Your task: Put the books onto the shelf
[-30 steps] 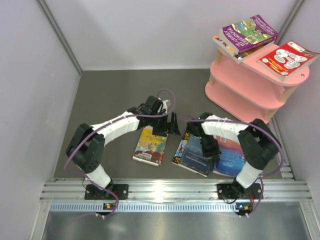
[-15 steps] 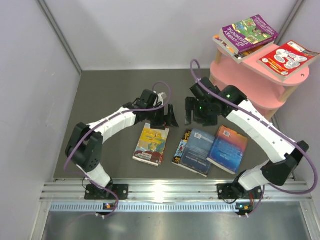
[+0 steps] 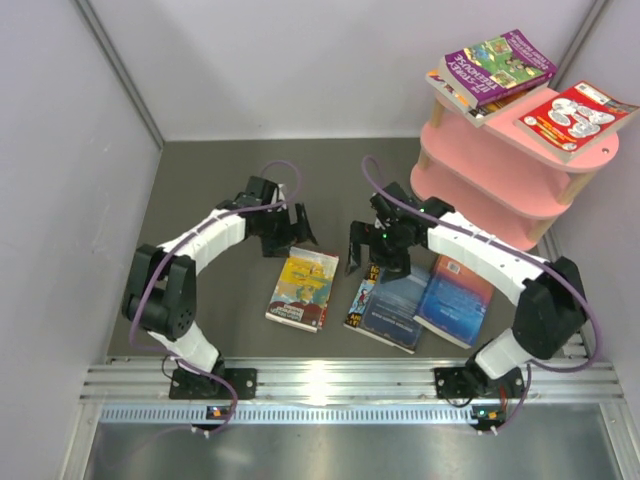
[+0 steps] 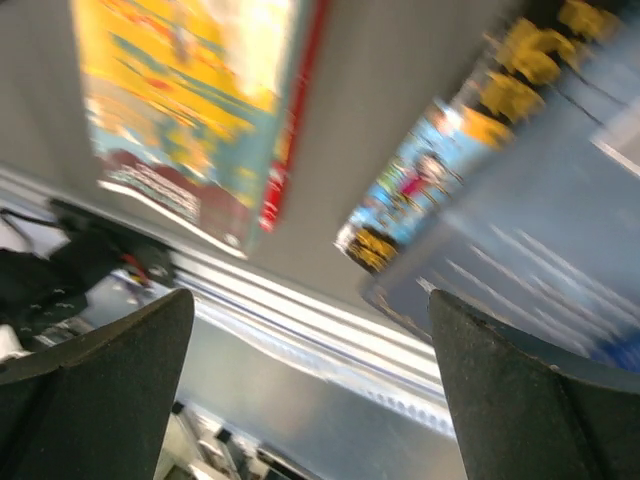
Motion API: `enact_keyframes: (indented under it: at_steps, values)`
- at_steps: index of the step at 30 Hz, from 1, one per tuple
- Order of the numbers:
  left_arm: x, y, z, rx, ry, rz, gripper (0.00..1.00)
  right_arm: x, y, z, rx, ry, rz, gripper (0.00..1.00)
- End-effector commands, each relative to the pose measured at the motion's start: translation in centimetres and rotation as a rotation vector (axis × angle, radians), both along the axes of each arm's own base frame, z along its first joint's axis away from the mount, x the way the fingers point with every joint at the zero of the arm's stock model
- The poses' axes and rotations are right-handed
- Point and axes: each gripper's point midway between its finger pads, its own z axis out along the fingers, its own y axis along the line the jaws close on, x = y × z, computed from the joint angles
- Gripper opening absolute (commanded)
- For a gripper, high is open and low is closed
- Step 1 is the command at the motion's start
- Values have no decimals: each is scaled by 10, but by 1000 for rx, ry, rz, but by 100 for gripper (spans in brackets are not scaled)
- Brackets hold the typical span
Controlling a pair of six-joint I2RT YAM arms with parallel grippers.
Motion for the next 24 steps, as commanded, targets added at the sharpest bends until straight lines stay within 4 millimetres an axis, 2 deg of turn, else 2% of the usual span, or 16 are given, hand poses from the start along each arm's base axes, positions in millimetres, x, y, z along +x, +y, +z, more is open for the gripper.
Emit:
enact_keyframes:
  at_steps: [1, 2, 3, 5, 6, 7, 9, 12, 15, 19, 24]
  values:
    - [-2, 39, 12, 85, -36, 53, 98, 39, 67, 24, 267, -95, 31, 100]
    - [-1, 45, 11, 97, -35, 60, 98, 40, 75, 21, 291, -81, 38, 100]
    - [-2, 47, 11, 105, -34, 60, 98, 47, 82, 7, 296, -69, 33, 100]
    - [-11, 50, 8, 114, -10, 60, 97, 47, 89, -11, 298, -17, 5, 100]
    - [-14, 50, 8, 111, -6, 60, 96, 48, 93, -30, 284, 21, -1, 100]
    - [-19, 51, 7, 108, -5, 64, 95, 53, 102, -33, 308, 14, -4, 100]
    - [-26, 49, 8, 82, 7, 72, 94, 54, 113, -56, 288, 46, 20, 98]
    - [-41, 46, 10, 38, 23, 77, 92, 52, 127, -76, 277, 87, 50, 95]
    - [-57, 46, 2, 20, 54, 81, 90, 50, 132, -81, 284, 104, 52, 92]
    - [-78, 35, -13, -32, 117, 46, 83, 51, 133, -76, 296, 91, 48, 90]
    - [-78, 13, -5, -105, 90, -25, 81, 54, 134, -66, 312, 69, 46, 87]
